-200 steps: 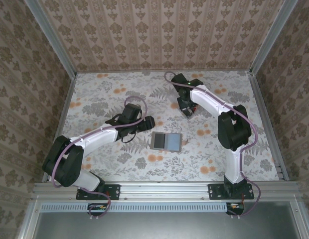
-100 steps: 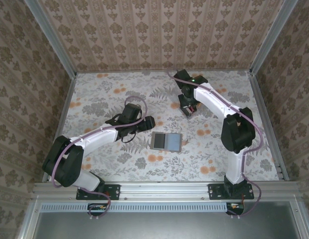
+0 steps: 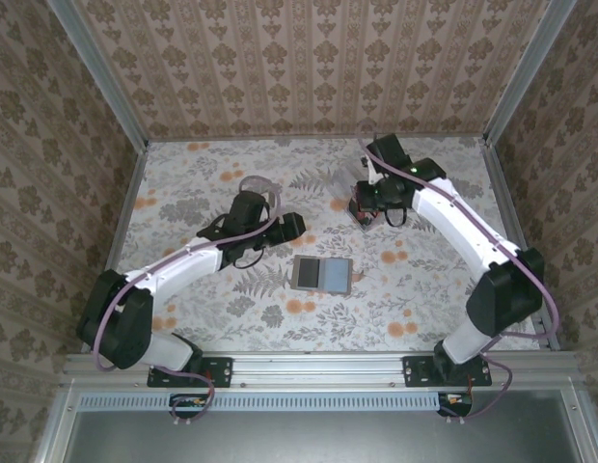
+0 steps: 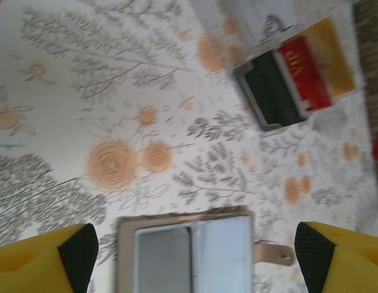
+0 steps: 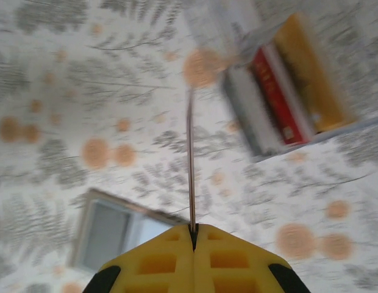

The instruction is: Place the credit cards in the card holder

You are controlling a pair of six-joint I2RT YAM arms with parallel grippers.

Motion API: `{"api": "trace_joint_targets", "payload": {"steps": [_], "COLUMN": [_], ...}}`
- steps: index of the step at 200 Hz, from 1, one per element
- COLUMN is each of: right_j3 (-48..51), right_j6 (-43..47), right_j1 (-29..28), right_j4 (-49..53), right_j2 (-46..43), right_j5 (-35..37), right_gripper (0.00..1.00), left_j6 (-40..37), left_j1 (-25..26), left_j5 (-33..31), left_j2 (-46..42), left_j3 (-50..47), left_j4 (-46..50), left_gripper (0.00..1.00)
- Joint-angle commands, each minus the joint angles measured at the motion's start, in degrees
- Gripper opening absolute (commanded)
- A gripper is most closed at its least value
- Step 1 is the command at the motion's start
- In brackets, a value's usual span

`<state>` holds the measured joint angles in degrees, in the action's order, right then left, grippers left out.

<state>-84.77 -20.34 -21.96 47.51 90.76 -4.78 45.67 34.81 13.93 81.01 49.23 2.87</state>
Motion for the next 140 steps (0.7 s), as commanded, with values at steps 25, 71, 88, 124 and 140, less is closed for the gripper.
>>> {"api": "trace_joint_targets", "payload": {"steps": [25, 71, 88, 124, 140], "right_j3": [10.4, 15.7, 17.1, 19.2, 19.1], "right_j6": [-11.5, -15.9, -17.6, -20.2, -20.6], "right_j1": [0.5, 0.4, 0.4, 0.4, 0.5], "right_j4": [-15.1, -21.7, -23.9, -27.6, -27.9], "right_j2": [-6.8, -7.9, -8.5, -9.2, -9.1], "right_j5": [-21.3, -27.8, -28.8, -30.6, -30.8], "right_gripper": [0.00, 0.00, 0.00, 0.00, 0.00], "left_j6": [5.9, 10.0, 12.3, 13.0, 14.4], "left_j1": [-2.9, -3.7, -4.3, -5.0, -5.4], "left_j5": [10.9, 15.3, 16.6, 19.0, 20.0], "left_j2": [-0.1, 0.4, 0.5, 1.3, 1.8], "left_j3": [2.9, 2.3, 0.8, 0.9, 0.7], "left_j4": [-9.8, -15.6, -19.0, -19.9, -21.9], "left_gripper": [0.88, 0.89, 0.89, 0.90, 0.90]}}
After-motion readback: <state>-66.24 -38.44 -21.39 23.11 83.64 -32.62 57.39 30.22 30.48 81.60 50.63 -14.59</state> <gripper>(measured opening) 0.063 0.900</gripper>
